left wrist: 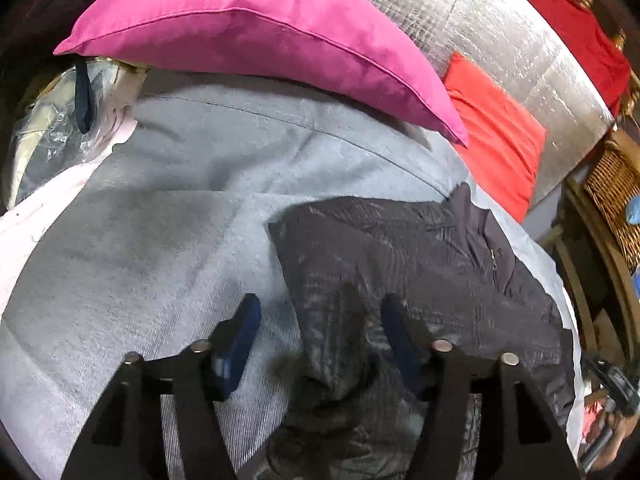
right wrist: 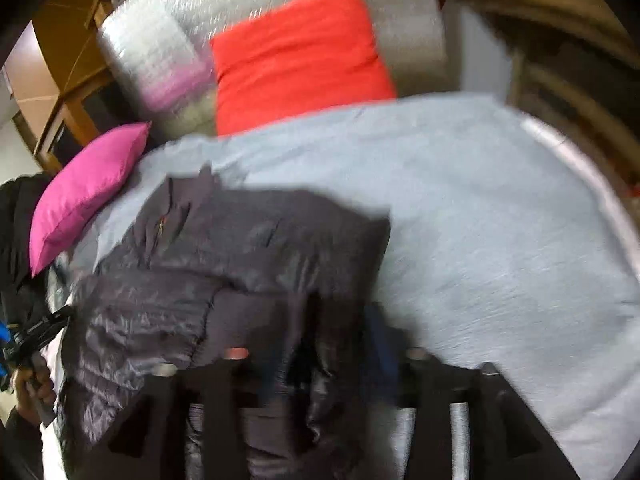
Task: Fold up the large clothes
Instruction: 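Grasp the jacket hem with both tools and lift it toward the collar, then lay the lifted hem over the collar and open both tools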
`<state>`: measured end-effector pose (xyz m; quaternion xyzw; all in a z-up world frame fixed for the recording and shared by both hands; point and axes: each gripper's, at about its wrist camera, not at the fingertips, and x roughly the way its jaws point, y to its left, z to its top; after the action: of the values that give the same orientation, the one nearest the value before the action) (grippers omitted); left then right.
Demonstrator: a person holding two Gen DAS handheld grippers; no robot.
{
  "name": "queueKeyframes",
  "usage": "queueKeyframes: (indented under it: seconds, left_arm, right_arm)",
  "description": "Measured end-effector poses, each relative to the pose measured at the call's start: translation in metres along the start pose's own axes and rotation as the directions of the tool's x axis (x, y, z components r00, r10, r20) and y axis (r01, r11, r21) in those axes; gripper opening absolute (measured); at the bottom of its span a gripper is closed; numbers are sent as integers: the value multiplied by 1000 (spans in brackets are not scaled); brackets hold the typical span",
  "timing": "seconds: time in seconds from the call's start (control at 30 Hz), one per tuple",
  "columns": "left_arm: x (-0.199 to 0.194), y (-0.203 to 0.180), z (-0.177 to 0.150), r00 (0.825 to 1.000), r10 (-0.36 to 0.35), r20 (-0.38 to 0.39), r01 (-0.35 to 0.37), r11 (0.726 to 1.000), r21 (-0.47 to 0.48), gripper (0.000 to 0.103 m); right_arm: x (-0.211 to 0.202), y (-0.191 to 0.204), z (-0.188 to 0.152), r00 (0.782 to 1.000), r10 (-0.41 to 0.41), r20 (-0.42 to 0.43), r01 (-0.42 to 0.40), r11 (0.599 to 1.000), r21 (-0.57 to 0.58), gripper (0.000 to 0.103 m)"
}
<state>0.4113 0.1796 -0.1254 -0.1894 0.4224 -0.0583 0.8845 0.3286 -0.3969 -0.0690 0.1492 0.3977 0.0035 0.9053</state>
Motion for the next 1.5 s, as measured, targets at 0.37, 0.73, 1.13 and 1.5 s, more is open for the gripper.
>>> queueKeyframes:
  seconds: [0.37, 0.73, 1.13, 1.5]
  left_arm:
    - [44, 4, -7, 994, 44, -98, -40, 998, 42, 30]
    - [-38, -22, -37, 999, 17, 34, -20, 995, 102, 65]
    - [-68, -24, -75, 980, 201, 14, -200, 964, 177, 79]
    - [-171, 48, -171, 985, 173, 0, -172, 979, 106, 87]
  right_arm:
    - [61, 50, -51, 974, 87, -208, -119, 982, -147, 36]
    - [1, 76, -44, 990, 114, -88, -127, 979, -159, 53]
    - [-24, 93, -73, 998, 41, -56, -53, 967, -250, 70]
    - [-136, -3, -204, 989, 55, -135, -57, 998, -10, 76]
